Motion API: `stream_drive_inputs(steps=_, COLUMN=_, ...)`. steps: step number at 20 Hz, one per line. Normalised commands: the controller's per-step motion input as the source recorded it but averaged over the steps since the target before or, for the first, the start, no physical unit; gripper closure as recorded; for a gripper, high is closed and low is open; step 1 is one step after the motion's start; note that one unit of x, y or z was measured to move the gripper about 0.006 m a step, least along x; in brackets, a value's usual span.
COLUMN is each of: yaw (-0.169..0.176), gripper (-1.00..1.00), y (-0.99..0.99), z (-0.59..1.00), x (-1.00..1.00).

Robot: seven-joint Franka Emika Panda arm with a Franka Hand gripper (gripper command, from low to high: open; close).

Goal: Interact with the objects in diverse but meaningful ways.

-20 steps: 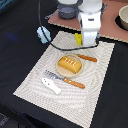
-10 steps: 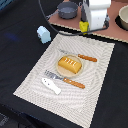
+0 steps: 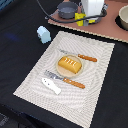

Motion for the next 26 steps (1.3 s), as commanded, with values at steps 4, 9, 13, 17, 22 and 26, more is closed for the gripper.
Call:
stream_drive_inputs(steps=4, yaw=0.023, gripper=1.0, y=0.24, z=0.0, x=-0.55)
stream_drive_inputs(steps=9, yaw=0.027, gripper=1.0, y=0.29, z=-0.03, x=-0.5)
stream_drive_inputs(steps=13, yaw=0.04, gripper=1.0, y=0.4, z=-0.09, x=-0.59)
stream_drive_inputs(steps=17, yaw=0.042, gripper=1.0, y=0.5, z=-0.03, x=-0.73)
stream_drive_inputs(steps=22, yaw=0.041, gripper=1.0, y=0.49, z=0.0, x=-0.76)
stream_drive_inputs(steps=26, yaw=0.032, gripper=1.0, y=0.49, z=0.0, x=-0.76)
